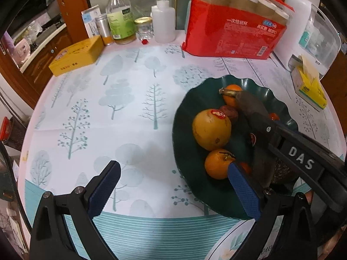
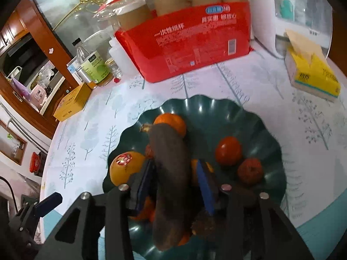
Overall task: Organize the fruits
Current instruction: 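Carry the banana onto the green plate and lower it among the fruits, then open the right tool and withdraw it from the green plate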
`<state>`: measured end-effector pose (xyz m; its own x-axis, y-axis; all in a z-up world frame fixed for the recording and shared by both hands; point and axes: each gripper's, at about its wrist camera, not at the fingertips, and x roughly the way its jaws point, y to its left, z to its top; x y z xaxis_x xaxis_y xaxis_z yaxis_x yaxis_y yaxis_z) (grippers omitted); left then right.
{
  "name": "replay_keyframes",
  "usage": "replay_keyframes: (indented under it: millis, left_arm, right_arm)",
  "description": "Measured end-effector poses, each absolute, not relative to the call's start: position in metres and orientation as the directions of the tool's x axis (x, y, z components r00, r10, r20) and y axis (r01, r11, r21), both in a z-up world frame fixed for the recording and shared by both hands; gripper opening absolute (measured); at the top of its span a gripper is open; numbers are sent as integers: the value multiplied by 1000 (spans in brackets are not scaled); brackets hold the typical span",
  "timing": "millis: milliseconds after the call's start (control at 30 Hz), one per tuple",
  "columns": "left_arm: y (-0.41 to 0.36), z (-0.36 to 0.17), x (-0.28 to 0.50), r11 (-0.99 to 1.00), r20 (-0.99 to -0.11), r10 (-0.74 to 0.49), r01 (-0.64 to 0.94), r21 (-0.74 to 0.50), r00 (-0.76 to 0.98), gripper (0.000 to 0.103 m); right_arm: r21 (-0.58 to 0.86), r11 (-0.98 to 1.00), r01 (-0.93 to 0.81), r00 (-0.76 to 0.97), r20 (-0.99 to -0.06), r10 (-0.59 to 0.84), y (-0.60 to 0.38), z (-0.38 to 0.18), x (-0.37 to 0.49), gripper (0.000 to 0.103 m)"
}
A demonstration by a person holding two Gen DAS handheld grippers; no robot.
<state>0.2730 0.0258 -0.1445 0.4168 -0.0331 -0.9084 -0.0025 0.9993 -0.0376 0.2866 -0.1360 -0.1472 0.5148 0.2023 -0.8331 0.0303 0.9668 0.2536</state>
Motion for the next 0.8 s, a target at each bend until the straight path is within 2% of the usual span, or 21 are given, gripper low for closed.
replay_keyframes:
  millis: [333, 800]
  left_arm:
    - [22, -141, 268, 997, -909, -66, -2, -73, 413, 99]
    - [17, -98, 228, 996, -885, -73, -17, -91, 460, 99]
  right_arm:
    - [242, 970, 24, 558, -809, 188, -148, -134, 280, 46]
    - [203, 979, -5, 597, -785, 165, -160, -96, 246, 46]
